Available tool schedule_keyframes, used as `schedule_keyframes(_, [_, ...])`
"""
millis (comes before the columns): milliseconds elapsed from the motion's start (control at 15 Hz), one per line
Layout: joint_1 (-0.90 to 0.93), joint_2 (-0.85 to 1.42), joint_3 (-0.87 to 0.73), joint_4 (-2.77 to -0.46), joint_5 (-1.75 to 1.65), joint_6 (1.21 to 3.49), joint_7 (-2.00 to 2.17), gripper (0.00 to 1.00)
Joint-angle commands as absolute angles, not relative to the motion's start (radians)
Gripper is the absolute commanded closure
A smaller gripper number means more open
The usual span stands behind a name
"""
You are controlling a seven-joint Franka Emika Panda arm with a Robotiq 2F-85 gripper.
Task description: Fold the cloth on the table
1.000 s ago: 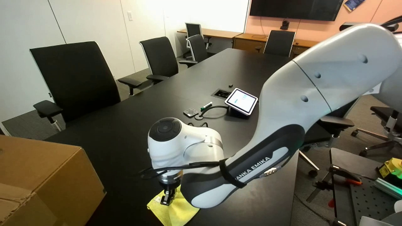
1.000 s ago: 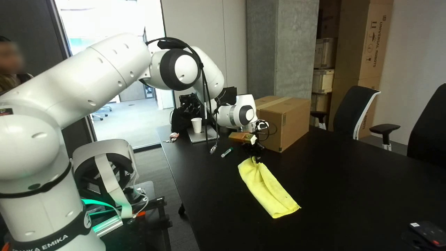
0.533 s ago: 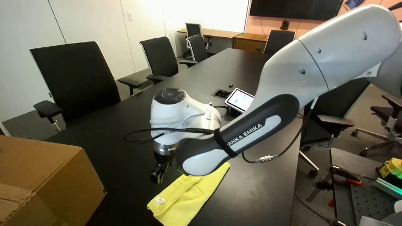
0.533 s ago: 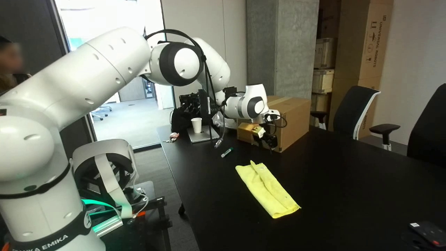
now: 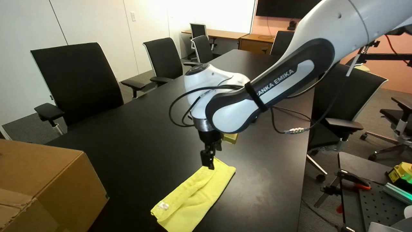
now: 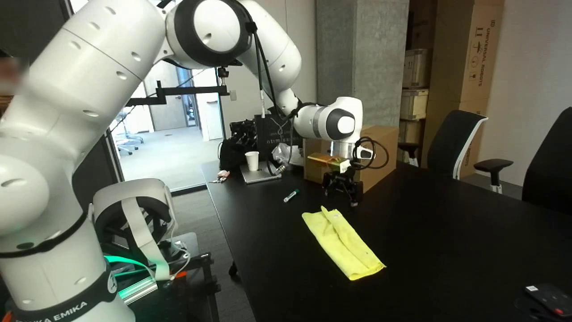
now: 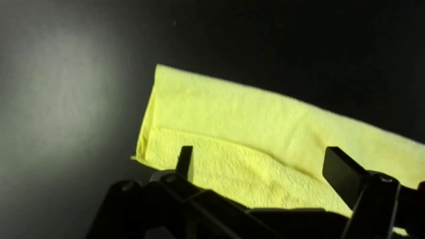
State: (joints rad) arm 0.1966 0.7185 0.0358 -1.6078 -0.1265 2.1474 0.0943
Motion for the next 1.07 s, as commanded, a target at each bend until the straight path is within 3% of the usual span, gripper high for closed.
schedule_keyframes(0, [0.127, 0.507, 0.058, -1.842, -0.093, 2.043, 0.004, 0.00])
schedule_keyframes(467, [0.038, 0.175, 0.051, -2.139, -0.076, 1.908, -0.131, 0.00])
schedule_keyframes(1000, [0.000, -0.100, 0.016, -2.349, -0.001, 1.907, -0.214, 0.00])
